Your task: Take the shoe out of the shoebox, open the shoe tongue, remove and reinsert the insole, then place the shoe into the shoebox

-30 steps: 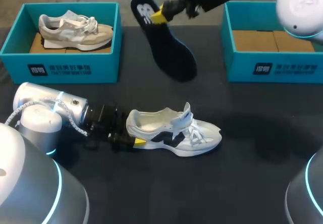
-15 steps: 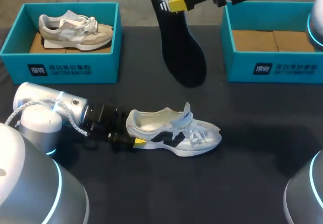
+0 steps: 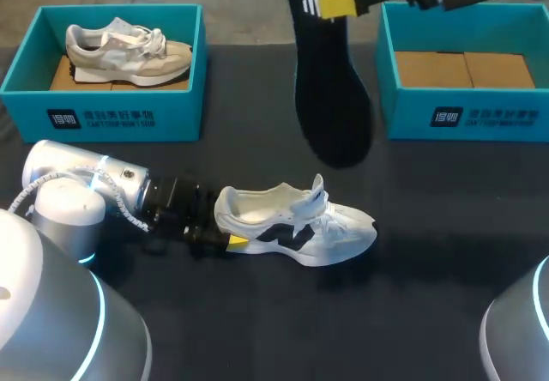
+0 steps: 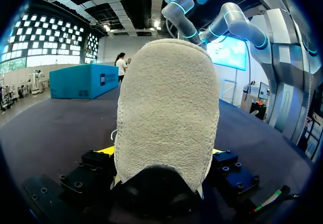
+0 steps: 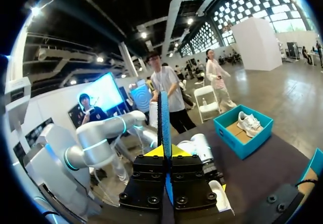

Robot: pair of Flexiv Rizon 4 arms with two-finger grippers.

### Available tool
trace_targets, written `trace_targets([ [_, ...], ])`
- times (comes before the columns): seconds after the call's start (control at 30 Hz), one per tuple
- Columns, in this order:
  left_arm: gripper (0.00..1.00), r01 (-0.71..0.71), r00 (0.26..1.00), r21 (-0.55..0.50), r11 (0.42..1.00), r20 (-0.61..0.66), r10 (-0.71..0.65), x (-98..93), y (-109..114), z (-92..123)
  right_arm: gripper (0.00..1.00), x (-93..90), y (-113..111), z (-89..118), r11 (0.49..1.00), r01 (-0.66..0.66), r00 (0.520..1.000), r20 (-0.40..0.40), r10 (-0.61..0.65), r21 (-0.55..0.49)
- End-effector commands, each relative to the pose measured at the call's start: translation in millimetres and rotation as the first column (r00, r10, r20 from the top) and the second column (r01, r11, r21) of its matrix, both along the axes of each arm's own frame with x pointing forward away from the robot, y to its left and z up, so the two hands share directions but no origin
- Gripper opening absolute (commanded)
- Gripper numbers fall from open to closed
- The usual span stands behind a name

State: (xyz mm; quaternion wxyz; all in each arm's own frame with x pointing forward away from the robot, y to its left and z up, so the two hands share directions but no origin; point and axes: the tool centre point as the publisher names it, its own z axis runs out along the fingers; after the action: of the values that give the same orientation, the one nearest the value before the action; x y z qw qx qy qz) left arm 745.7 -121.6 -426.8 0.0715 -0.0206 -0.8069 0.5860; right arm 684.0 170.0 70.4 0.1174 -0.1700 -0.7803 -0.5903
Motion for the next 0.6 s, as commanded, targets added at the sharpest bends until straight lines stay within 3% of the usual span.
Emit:
trace_targets([
  [0.03,0.0,-0.001,1.0,0.001,1.0,0.0,0.001,0.4,-1,-2,0.0,-22.2,-12,13,1.0,0.018,1.0,-0.005,-0.018,-0.002],
  [0.37,0.0,-0.001,1.0,0.001,1.0,0.0,0.001,0.4,-1,-2,0.0,-60.6,-18,34,0.998,0.055,0.996,-0.072,-0.053,0.024],
  [0.6,0.0,-0.001,1.0,0.001,1.0,0.0,0.001,0.4,-1,-2,0.0,-75.6,-19,55,0.993,0.077,0.989,-0.13,-0.065,0.092],
])
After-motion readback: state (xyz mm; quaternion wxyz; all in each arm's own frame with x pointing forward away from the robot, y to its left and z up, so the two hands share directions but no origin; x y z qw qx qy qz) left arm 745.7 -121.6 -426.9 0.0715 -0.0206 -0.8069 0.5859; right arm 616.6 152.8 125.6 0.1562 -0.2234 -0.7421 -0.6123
